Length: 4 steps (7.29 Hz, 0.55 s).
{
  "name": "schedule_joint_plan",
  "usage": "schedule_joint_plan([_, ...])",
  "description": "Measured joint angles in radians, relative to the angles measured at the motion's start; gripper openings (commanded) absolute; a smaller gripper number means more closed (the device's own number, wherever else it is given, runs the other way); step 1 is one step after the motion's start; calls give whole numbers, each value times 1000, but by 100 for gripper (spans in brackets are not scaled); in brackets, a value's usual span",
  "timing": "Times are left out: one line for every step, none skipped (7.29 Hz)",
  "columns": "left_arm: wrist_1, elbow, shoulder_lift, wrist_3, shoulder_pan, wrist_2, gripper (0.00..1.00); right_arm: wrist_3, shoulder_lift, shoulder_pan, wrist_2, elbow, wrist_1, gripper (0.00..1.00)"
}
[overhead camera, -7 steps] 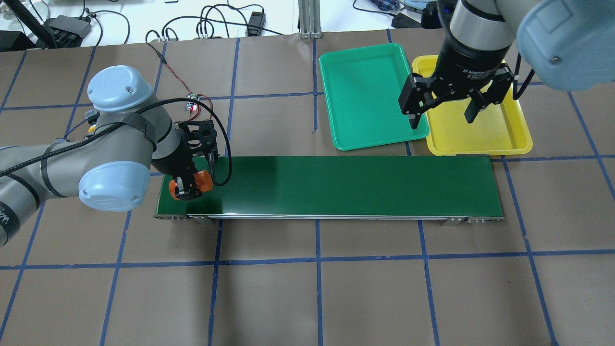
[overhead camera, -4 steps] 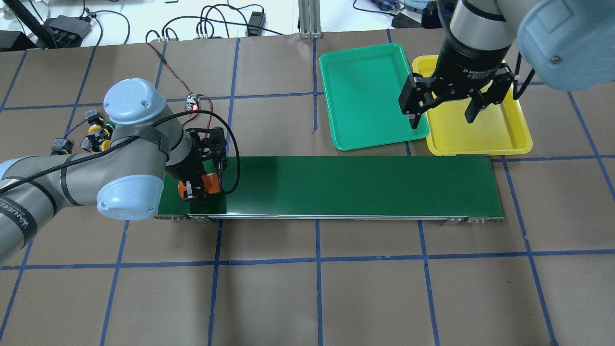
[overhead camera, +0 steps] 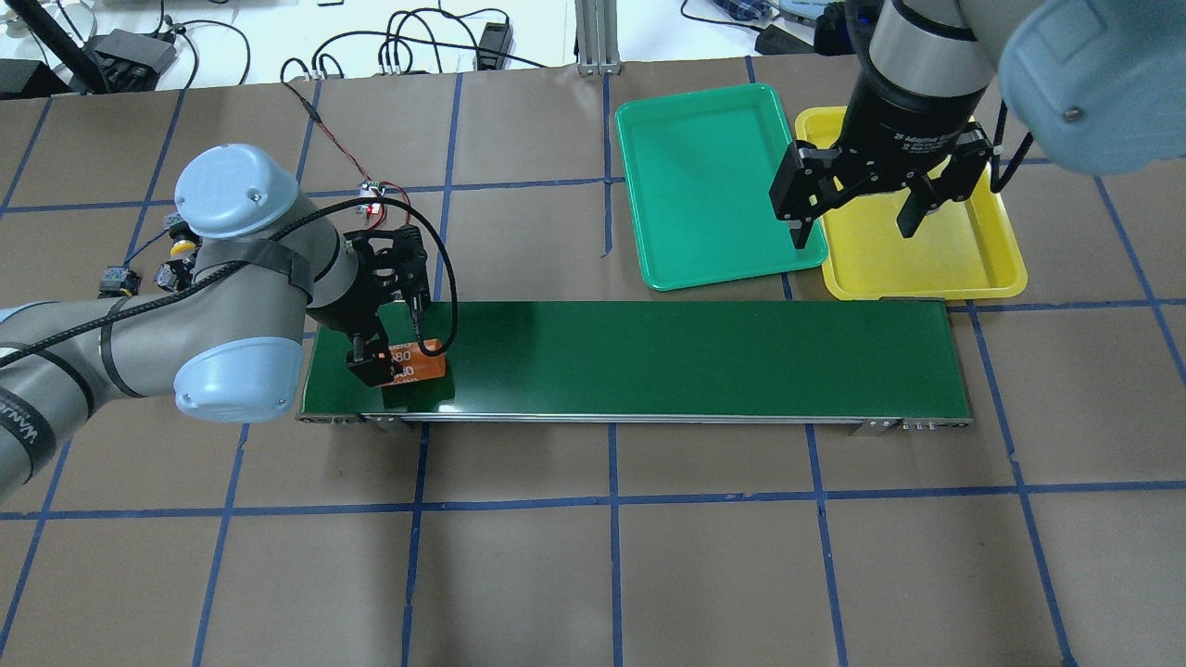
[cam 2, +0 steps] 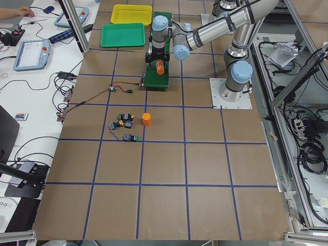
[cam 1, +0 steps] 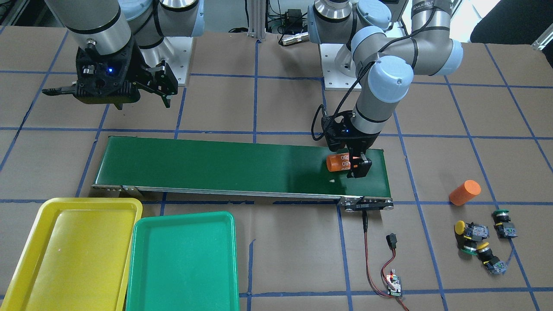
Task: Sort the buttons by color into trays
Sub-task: 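Carry the orange cell with the left gripper onto the conveyor and release, then move the left gripper back and grasp the second orange cell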
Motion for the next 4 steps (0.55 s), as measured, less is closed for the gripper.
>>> schedule_joint_plan([-16, 34, -12, -105, 72, -6, 100, 0, 0, -1, 0, 0, -1, 100])
schedule_joint_plan([-51, 78, -23, -215, 147, -9, 100, 0, 0, -1, 0, 0, -1, 100])
schedule_joint_plan([-87, 125, -40, -289, 232, -5, 100, 0, -1, -1, 0, 0, -1, 100])
schedule_joint_plan([-111, 174, -75, -350, 326, -1, 100, 0, -1, -1, 0, 0, 1, 100])
